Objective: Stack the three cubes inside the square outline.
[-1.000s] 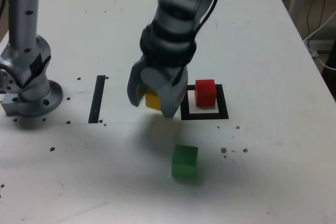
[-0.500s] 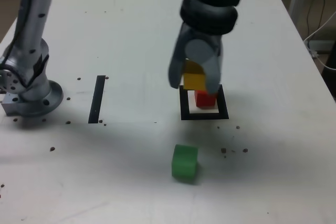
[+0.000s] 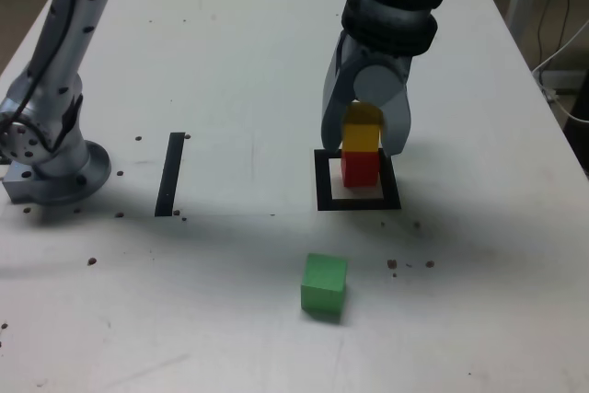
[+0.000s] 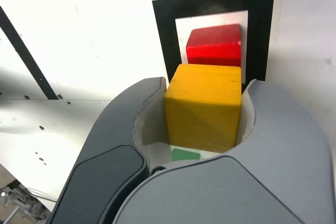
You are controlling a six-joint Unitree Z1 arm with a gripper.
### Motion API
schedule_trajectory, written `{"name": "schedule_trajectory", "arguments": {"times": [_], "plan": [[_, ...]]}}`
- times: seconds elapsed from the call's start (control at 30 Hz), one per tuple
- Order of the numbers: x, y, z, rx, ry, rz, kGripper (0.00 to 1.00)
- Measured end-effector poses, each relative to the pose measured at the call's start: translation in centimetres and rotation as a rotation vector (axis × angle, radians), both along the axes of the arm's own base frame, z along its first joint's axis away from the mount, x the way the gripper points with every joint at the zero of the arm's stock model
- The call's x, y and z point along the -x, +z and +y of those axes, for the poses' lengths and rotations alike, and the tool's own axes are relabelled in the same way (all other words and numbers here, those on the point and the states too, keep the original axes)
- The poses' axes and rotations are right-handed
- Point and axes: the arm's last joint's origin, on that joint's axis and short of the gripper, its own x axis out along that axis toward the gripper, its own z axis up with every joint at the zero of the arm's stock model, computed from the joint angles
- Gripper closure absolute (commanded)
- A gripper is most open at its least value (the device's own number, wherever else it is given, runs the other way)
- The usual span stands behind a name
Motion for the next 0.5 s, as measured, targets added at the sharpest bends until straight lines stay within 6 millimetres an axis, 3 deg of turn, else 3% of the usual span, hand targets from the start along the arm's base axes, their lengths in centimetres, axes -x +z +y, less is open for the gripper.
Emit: {"name": "schedule_trajectory", "arguments": {"times": [0.5], "plan": [[-0.5,-0.89,0.34,0.006,0.012,0.015,0.72]]}}
